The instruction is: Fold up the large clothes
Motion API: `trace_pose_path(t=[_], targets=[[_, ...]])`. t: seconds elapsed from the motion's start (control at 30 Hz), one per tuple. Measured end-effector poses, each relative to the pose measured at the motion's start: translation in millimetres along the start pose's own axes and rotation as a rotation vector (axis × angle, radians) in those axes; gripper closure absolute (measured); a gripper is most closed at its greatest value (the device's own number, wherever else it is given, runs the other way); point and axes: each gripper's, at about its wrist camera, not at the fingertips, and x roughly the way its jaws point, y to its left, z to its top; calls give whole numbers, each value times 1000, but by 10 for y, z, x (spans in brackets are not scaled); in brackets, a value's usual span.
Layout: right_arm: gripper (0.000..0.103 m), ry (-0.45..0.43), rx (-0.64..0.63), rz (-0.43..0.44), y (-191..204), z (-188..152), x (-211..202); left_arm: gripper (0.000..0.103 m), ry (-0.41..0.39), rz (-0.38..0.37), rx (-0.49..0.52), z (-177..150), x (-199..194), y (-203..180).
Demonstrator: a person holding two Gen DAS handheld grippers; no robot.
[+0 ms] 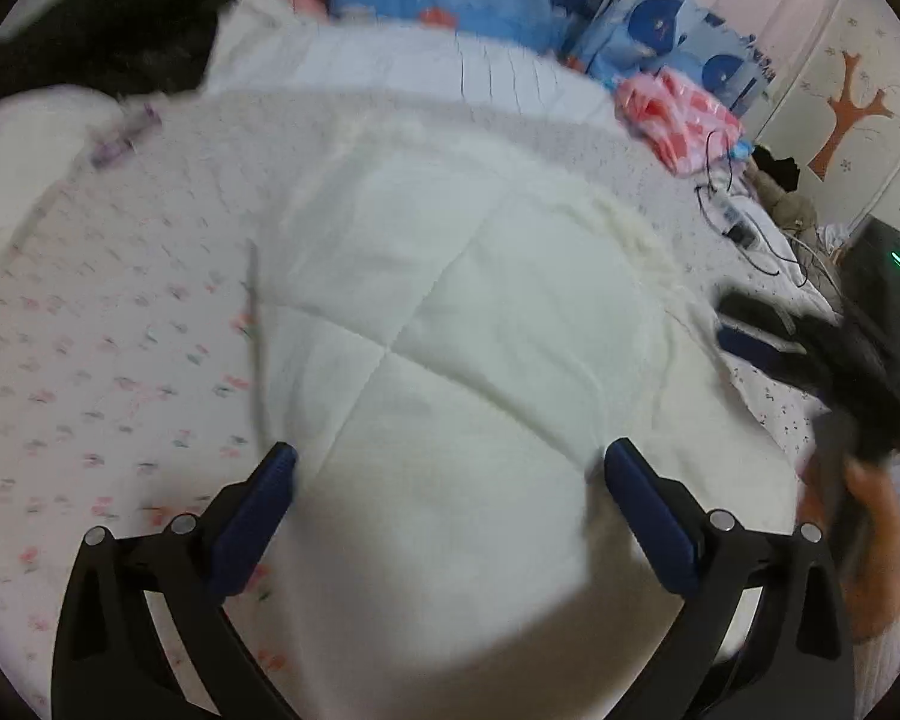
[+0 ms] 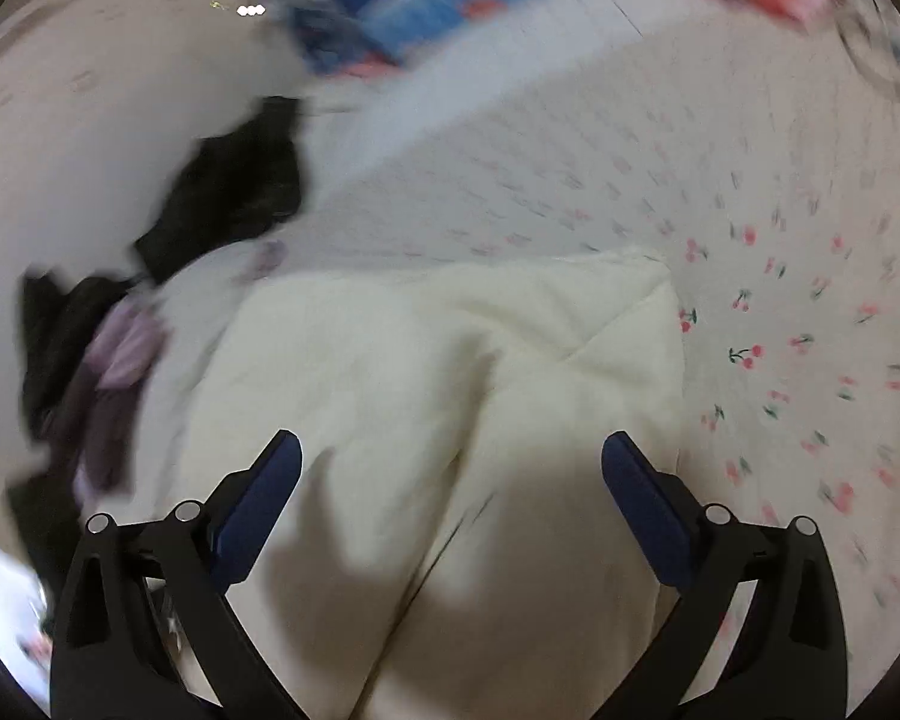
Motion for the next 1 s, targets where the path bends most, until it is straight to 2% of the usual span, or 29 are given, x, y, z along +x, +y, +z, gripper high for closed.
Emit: trace_pose_path(t=[0.07,0.1,0.17,0.2,0.23,0.33,0.37,0.43,0.5,0.57,0.63,0.7,0.77,0.83,0.9,0.97,1.0], targets=[[6,67,-70,-77,56,-248,-13,6,-60,45,69,-123,-152,-147],[6,107,-83,-117,19,-369,67,6,-53,52,90,-189,-135,-207],[6,155,-38,-101,-162,-537,272,5,5,68,119,-295,49,-285],[6,168,1,-68,-250,-561,328,5,-12,142,174,-366,146,-364],[6,182,29,-64,-282,-554,323,5,-19,166,191,-386,176,-390],[6,151,-4,-110,-110,-503,47,6,12,139,103,-317,28,-348],[6,134,-16,-102,-61,-508,-31,6,-8,128,99,-322,-57,-361],[6,111,-34,-114,-48,-581,-179,6,-32,149,166,-390,-113,-435],[6,174,-62,-155,-98,-680,42,5,29,150,185,-479,104,-414],[6,221,-25,-115,-206,-720,199,5,45,194,227,-521,168,-465],[6,206,-21,-122,-162,-612,62,6,52,149,201,-463,31,-456],[6,149,-36,-112,-78,-440,-124,6,3,84,169,-346,-164,-357],[6,42,-24,-90,8,-187,-375,6,-66,112,175,-205,-278,-268],[6,-33,-13,-90,100,92,-464,6,-95,134,165,-10,-250,-196],[6,-75,-27,-118,189,438,-334,6,-100,133,135,169,-168,-124],[6,-52,-16,-132,114,706,-24,6,-106,129,104,325,-63,-106],[6,-19,-6,-189,48,794,261,6,-84,117,92,378,28,-95]])
